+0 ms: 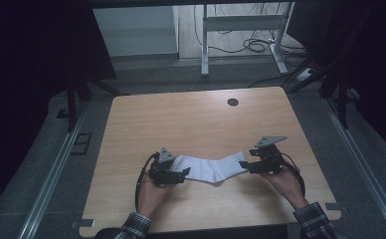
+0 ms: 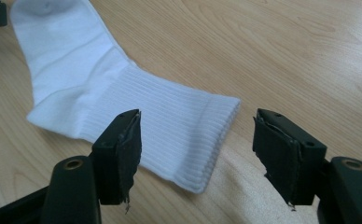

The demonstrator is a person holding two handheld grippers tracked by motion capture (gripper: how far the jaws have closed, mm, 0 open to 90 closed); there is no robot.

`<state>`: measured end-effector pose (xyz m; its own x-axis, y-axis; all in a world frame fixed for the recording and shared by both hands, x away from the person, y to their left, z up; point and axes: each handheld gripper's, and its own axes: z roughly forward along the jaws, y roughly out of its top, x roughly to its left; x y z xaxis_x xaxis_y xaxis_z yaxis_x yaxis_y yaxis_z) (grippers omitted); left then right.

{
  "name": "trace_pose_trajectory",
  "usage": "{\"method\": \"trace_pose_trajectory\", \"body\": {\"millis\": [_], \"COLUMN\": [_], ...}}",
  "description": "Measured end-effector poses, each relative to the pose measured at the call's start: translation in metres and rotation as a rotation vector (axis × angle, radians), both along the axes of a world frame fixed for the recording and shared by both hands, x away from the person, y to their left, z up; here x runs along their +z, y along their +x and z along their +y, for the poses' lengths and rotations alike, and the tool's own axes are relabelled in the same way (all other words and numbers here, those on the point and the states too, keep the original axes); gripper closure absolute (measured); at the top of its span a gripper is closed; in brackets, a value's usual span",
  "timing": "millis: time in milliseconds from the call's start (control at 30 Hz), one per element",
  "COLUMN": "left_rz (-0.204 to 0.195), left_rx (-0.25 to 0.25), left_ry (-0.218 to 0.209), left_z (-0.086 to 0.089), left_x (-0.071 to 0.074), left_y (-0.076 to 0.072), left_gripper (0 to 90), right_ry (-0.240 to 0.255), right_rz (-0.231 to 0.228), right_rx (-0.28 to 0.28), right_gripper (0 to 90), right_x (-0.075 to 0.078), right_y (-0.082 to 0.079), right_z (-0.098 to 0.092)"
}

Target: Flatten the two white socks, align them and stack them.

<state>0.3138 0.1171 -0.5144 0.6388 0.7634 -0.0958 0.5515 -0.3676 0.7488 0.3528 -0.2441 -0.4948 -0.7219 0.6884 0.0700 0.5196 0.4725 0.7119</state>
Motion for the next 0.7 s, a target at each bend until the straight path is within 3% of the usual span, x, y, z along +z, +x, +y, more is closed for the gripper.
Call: {"method": "trace_pose_trajectory", "body": {"millis": [333,700], "left_rz": [0.009,0.007], "left_rx": [-0.027,-0.03], "left_ry": [-0.007,-0.014], "left_z": [0.002,0.015], "left_x": [0.006,0.013], "left_y": [-0.009,-0.025], "left_gripper": [20.5,18.0], "right_ry": [-0.002,-0.004], "right_rz": [-0.009,-0.012], "right_rx": [0.0,0.003], "right_gripper": [27.4,19.5], "right_x": [0.003,0.01], "right_y": [-0.009,-0.021], "right_z": [-0.003,-0.013]}}
